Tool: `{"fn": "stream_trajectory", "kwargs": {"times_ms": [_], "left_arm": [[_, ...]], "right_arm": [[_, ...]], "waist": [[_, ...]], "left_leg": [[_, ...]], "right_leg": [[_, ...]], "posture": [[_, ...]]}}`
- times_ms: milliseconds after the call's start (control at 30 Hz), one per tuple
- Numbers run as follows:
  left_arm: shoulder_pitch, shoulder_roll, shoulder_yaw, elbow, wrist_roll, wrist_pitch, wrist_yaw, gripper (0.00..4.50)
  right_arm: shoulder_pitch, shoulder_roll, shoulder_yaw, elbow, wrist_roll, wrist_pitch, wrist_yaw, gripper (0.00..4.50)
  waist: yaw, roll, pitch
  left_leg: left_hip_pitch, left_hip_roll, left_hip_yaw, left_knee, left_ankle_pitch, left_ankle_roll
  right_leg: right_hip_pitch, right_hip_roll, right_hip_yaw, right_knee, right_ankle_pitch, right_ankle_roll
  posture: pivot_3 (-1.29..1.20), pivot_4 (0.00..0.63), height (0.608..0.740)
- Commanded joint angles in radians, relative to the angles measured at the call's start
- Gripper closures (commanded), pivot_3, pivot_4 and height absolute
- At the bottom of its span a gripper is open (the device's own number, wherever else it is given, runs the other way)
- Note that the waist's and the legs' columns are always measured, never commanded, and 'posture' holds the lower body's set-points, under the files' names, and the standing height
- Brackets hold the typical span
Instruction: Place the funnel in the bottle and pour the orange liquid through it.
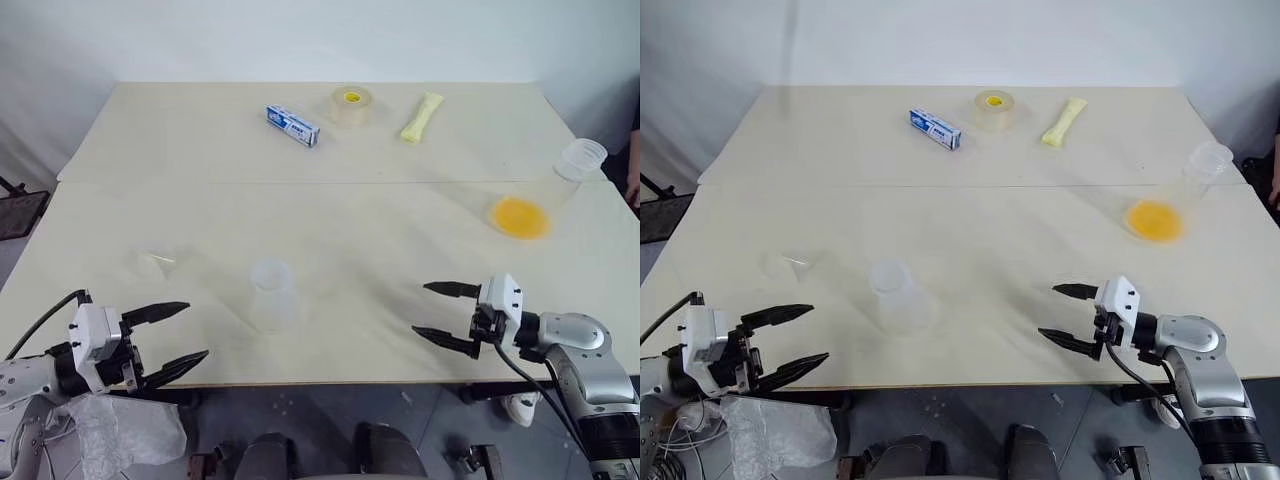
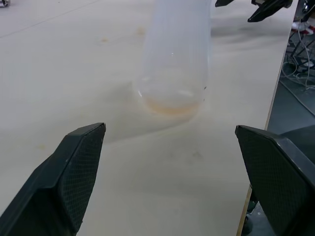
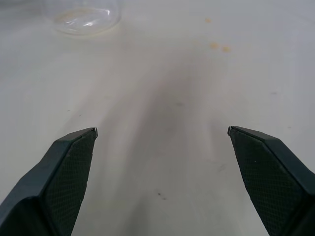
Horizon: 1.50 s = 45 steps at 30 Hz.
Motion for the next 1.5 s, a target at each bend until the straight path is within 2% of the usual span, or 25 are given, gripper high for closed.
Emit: {"fn": "stream_trajectory", "kwargs": {"times_ms": [33, 100, 167, 267, 400, 567, 667, 767, 967, 1100, 1267, 1500], "left_arm": [[0.001, 0.008, 0.026, -0.029, -0.027, 0.041, 0.022, 0.0], [0.004, 0.01, 0.031, -0.04, -0.021, 0.087, 0.065, 0.0], [0.003, 0.019, 0.042, -0.061, -0.073, 0.209, 0.122, 0.0], [-0.001, 0.012, 0.057, -0.086, -0.059, 0.253, 0.193, 0.0], [0.032, 0.018, 0.075, -0.093, -0.05, 0.244, 0.159, 0.0], [0.06, -0.033, 0.173, -0.097, -0.114, 0.146, 0.075, 0.0], [0.083, -0.048, 0.175, -0.129, -0.125, 0.123, 0.039, 0.0], [0.041, -0.058, 0.139, -0.164, -0.143, 0.126, 0.046, 0.0], [-0.14, -0.056, -0.008, -0.126, -0.098, 0.136, 0.06, 0.0], [-0.27, -0.058, -0.143, -0.042, -0.04, 0.118, 0.008, 0.0], [-0.412, -0.086, -0.247, 0.072, 0.003, 0.083, -0.037, 0.0], [-0.567, -0.14, -0.329, 0.195, 0.04, 0.039, -0.085, 0.0]], "right_arm": [[-0.014, 0.004, -0.02, -0.036, 0.013, -0.009, -0.017, 0.05], [-0.019, 0.006, -0.017, -0.038, 0.012, -0.005, -0.026, 0.05], [-0.024, 0.007, -0.013, -0.039, 0.011, 0.001, -0.035, 0.05], [-0.033, 0.009, -0.007, -0.034, 0.009, 0.006, -0.042, 0.05], [-0.056, 0.013, 0.002, -0.01, 0.001, 0.003, -0.043, 0.05], [-0.081, 0.018, 0.003, 0.03, -0.009, -0.018, -0.036, 0.05], [-0.088, 0.027, 0.006, 0.041, -0.004, -0.018, -0.028, 0.05], [-0.094, 0.04, 0.013, 0.047, -0.007, -0.019, -0.027, 0.05], [-0.099, 0.062, 0.021, 0.046, -0.005, -0.022, -0.028, 0.05], [-0.087, 0.069, 0.022, 0.04, -0.009, -0.033, -0.036, 0.05], [-0.051, 0.073, 0.013, 0.022, -0.011, -0.049, -0.057, 0.05], [-0.002, 0.068, 0.0, -0.008, -0.006, -0.062, -0.083, 0.05]], "waist": [[0.0, 0.0, 0.0], [0.001, 0.0, 0.0], [0.001, 0.0, 0.0], [0.001, 0.0, 0.0], [0.0, 0.0, 0.0], [0.001, 0.0, 0.0], [0.001, 0.0, 0.0], [0.002, 0.0, 0.0], [0.005, 0.0, 0.0], [0.001, 0.0, 0.0], [0.003, 0.0, 0.0], [0.003, 0.0, 0.0]], "left_leg": [[0.0, 0.0, 0.0, 0.0, 0.0, 0.0], [0.0, 0.0, 0.0, 0.001, 0.0, 0.0], [-0.001, 0.0, 0.0, 0.003, 0.0, 0.0], [-0.001, 0.0, -0.001, 0.004, -0.001, 0.001], [-0.001, 0.0, -0.001, 0.005, -0.001, 0.0], [-0.003, 0.001, -0.001, 0.008, -0.002, 0.0], [-0.004, 0.001, -0.002, 0.009, -0.003, 0.0], [-0.004, 0.0, -0.002, 0.01, -0.003, 0.001], [-0.004, 0.0, -0.002, 0.011, -0.003, 0.001], [-0.004, 0.0, -0.001, 0.011, -0.003, 0.001], [-0.004, 0.0, -0.001, 0.011, -0.003, 0.001], [-0.004, -0.001, 0.0, 0.012, -0.003, 0.001]], "right_leg": [[0.0, 0.0, 0.0, 0.0, 0.0, 0.0], [0.0, 0.0, 0.0, 0.001, 0.0, 0.0], [0.0, 0.0, 0.0, 0.001, 0.0, 0.0], [0.0, -0.001, 0.001, 0.002, 0.0, 0.0], [0.0, 0.0, 0.0, 0.002, 0.0, 0.0], [0.0, 0.0, 0.0, 0.002, 0.0, 0.0], [0.0, 0.0, 0.0, 0.002, 0.0, 0.0], [0.0, 0.0, 0.0, 0.002, 0.0, 0.0], [0.0, 0.0, 0.0, 0.004, 0.0, 0.0], [0.0, 0.0, -0.001, 0.005, 0.0, 0.0], [0.0, 0.001, -0.001, 0.005, 0.0, 0.0], [0.0, 0.002, -0.001, 0.005, 0.001, 0.001]], "posture": [[0.0, 0.15, 0.74], [0.0, 0.15, 0.74], [0.0, 0.15, 0.74], [0.0, 0.15, 0.74], [0.0, 0.15, 0.74], [0.0, 0.15, 0.74], [0.0, 0.15, 0.74], [0.0, 0.15, 0.74], [0.0, 0.15, 0.74], [0.0, 0.15, 0.74], [0.0, 0.15, 0.74], [0.0, 0.15, 0.74]]}}
